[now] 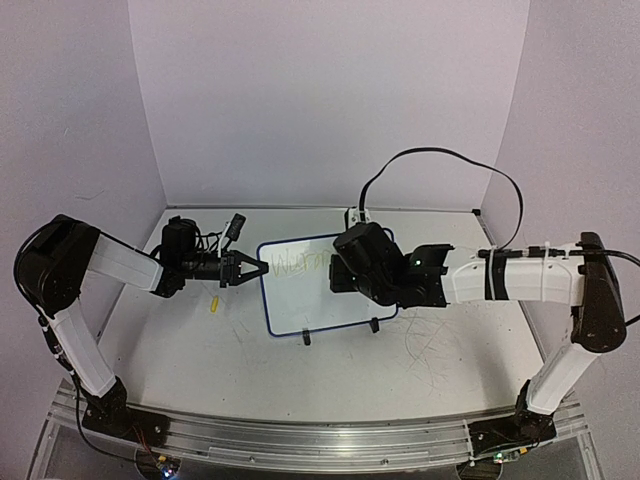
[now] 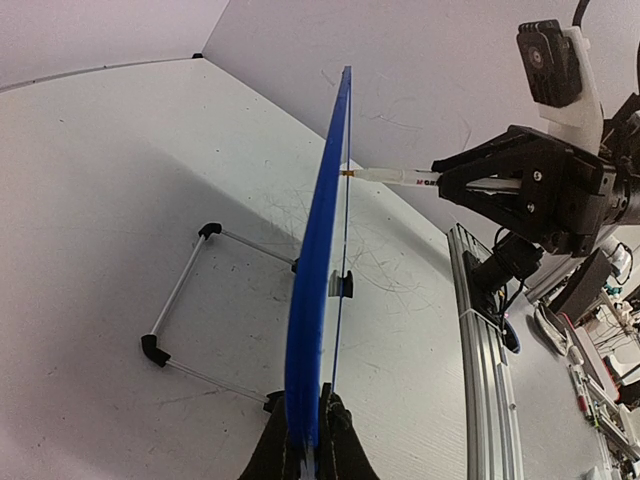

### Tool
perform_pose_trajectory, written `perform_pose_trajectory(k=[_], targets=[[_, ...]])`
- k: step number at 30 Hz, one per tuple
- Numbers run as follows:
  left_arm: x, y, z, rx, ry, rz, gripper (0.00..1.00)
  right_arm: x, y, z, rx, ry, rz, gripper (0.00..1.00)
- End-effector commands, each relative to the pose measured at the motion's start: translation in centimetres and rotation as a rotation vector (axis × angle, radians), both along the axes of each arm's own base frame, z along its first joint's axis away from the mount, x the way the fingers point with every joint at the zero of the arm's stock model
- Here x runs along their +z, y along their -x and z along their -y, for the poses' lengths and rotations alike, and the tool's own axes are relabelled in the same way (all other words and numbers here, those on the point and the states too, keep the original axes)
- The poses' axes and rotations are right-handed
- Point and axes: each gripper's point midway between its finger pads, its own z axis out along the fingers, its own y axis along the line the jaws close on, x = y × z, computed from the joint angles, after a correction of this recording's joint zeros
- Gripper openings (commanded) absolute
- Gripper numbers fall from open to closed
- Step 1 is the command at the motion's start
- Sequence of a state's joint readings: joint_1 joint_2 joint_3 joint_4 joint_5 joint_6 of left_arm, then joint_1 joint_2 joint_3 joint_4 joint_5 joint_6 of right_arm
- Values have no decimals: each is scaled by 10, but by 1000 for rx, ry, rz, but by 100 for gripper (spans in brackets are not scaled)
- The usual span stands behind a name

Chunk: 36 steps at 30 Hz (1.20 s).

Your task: Write a sentence on the whiteboard

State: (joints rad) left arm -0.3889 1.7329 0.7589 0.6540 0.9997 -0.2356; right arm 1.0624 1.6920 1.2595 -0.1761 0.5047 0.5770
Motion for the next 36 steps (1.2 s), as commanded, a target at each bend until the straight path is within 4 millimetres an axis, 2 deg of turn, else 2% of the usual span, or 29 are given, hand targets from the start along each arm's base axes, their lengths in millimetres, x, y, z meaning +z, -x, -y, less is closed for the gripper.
perform_pose_trajectory(k=[1,13,28,31,34,36], targets=[[-13,-8,-4,41,-49,1,0,-6,3,7,-15,7,-18,0],[-14,-8,-4,42,-50,-1,0,-12,5,12,-27,11,-34,0],[-15,-10,-5,50,-54,0,0,-8,5,13,-27,11,-30,0],[-15,-10,-5,52,-56,0,0,2,7,9,-3,-6,-14,0],[-15,-11,-5,54,-57,-2,0,32,11,3,46,-59,55,0],[-15,-12,-5,55,-56,1,0,52,12,9,45,-87,99,0]])
